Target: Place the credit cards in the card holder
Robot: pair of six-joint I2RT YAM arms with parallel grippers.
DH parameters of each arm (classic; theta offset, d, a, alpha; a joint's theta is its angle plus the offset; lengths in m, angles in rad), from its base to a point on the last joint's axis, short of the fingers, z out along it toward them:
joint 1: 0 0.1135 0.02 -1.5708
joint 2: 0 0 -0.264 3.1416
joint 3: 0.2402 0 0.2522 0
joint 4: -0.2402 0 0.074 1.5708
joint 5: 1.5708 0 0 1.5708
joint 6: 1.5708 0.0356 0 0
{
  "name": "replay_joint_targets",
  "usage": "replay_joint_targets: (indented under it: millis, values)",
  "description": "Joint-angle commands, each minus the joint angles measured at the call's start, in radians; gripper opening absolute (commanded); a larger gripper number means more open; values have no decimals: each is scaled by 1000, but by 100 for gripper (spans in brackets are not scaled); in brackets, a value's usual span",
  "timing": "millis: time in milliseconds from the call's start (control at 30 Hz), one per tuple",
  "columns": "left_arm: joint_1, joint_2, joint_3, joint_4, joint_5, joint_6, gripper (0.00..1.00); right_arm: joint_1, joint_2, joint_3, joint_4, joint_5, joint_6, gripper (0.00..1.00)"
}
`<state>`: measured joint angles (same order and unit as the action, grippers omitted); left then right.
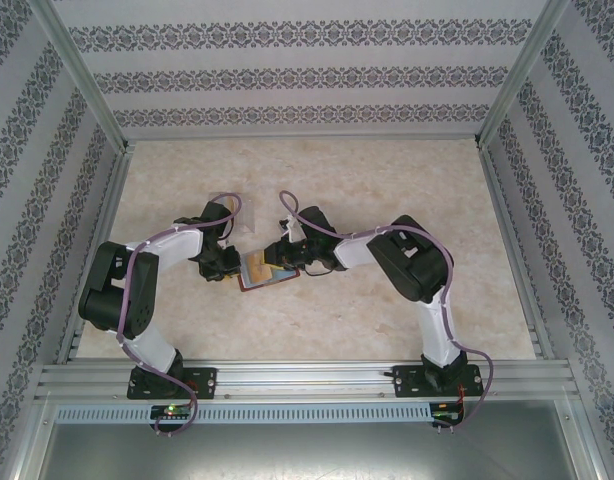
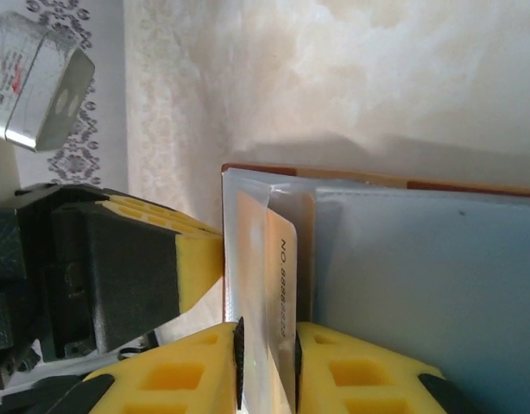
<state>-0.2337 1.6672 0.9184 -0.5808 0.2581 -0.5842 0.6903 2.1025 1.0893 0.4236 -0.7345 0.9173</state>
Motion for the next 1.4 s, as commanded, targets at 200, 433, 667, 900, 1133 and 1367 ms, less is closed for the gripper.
replay_joint_targets:
  millis: [200, 433, 667, 900, 1133, 1367]
  values:
    - [-14, 36, -30, 195, 21, -7, 17, 17, -58, 12, -176, 111, -118, 31]
    - [-15, 43, -44, 205, 30, -9, 17, 26, -85, 11, -229, 141, -156, 29]
    - [-13, 44, -50, 218, 44, -15, 17, 47, -88, 13, -247, 163, -167, 18]
    - [-13, 45, -59, 227, 54, -20, 15, 86, -96, 17, -253, 207, -151, 15]
    - [-15, 51, -61, 242, 66, -26, 12, 104, -87, 42, -263, 212, -144, 19]
    - [-15, 56, -53, 234, 63, -19, 9, 98, -124, 50, -364, 261, -201, 26]
